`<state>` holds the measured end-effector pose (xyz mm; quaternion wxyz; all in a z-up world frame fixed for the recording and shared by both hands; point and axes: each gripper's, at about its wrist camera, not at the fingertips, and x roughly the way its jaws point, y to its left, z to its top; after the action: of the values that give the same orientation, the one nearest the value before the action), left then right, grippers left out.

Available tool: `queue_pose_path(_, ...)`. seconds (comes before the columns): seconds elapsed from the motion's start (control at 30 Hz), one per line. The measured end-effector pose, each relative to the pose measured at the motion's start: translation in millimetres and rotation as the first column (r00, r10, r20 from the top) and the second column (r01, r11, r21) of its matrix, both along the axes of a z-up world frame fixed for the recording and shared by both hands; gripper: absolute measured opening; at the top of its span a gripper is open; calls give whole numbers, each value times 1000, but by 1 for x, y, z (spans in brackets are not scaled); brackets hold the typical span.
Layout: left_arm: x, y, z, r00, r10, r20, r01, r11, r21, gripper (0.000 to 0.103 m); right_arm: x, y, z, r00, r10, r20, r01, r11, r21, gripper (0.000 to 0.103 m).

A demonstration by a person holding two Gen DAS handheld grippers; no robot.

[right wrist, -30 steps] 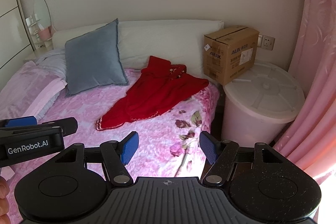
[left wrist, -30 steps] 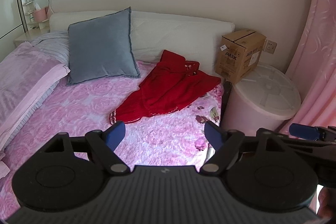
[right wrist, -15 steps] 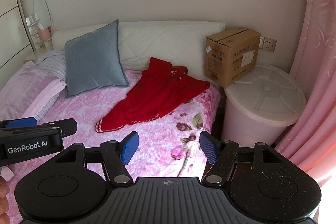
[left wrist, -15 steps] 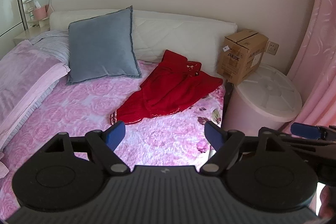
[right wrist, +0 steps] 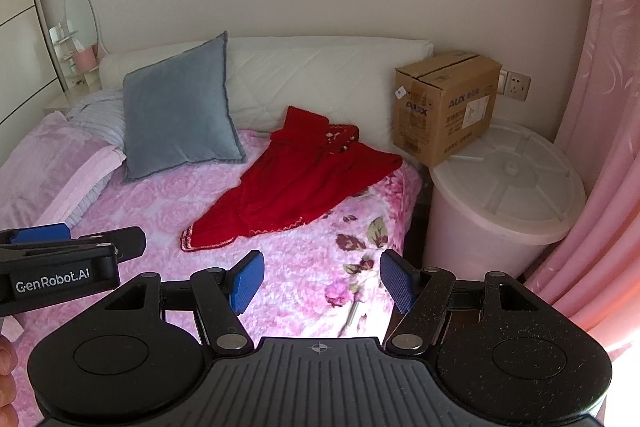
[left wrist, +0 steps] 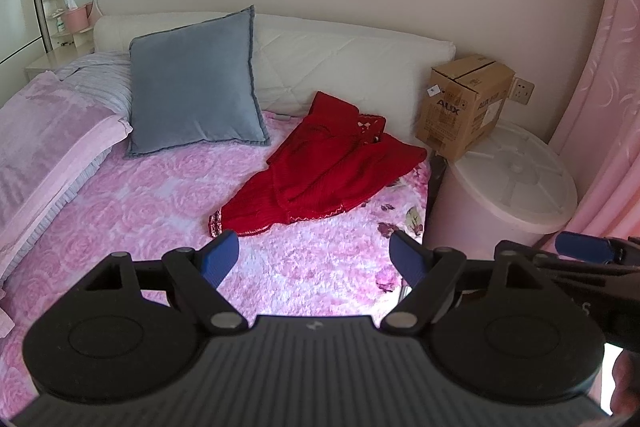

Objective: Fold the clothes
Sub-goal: 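Move both tools toward the red sweater lying on the bed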

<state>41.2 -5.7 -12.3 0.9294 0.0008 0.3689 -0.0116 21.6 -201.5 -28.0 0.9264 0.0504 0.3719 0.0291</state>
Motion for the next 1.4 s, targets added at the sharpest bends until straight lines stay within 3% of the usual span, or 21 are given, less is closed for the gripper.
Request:
queue_pose_path(0.47,15,29,-18,997,56,-60,-56,998,-1,80,16,-4,-4,999,21,32,-20,999,-33,68)
queue_pose_path(0.87,41,32,-42,994,43,-99,-44,999,-6,78,48,-18,-34,998,43,-51,-43,999,3,68)
queue_pose_path(1.13,88,17,-64,991,33,-129,-34,999,-5,78,87,-30,-56,996,61,-57,-62,998,-6,68)
queue_pose_path(1.4,162,6,-98,980,7,-197,-15,999,-39,76,158,-47,-85,984,132,-117,-140,988,-66,68)
